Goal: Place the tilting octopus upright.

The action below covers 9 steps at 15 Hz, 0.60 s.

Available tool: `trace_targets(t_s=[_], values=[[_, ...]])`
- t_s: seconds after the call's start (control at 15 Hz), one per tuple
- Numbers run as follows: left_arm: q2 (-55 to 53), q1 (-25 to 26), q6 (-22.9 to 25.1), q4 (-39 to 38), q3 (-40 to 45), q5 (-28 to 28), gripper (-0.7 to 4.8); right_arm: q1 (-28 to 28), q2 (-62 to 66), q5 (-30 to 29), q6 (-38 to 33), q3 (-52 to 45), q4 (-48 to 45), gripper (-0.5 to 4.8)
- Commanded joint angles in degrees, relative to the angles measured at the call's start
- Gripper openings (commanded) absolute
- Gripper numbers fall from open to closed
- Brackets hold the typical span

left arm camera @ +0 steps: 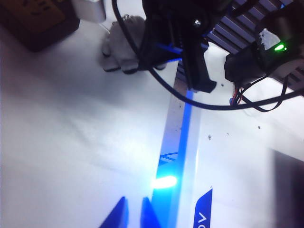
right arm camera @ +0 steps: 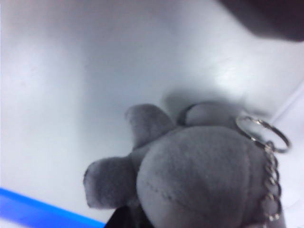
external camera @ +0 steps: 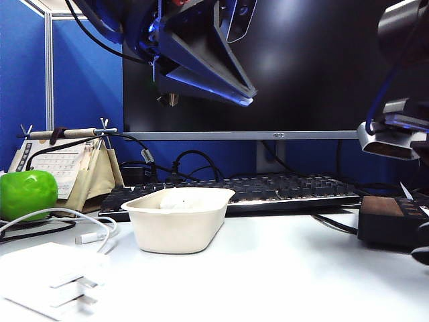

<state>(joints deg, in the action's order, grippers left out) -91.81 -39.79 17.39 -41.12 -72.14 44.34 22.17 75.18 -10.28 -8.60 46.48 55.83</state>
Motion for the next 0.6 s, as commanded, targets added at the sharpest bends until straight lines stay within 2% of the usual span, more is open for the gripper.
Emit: trace_targets(t_s=[0.07, 0.6], values=[[0.2, -0.3, 1.4, 0.6, -0.2, 0.3, 0.49, 0.1, -0.1, -4.3, -0.2, -0.1, -1.5, -0.01], [0.2, -8.1, 3.2, 9.8, -0.2, 0.4, 0.49, 0.1, -0.1, -10.3, -0.3, -0.1, -2.1, -0.01]])
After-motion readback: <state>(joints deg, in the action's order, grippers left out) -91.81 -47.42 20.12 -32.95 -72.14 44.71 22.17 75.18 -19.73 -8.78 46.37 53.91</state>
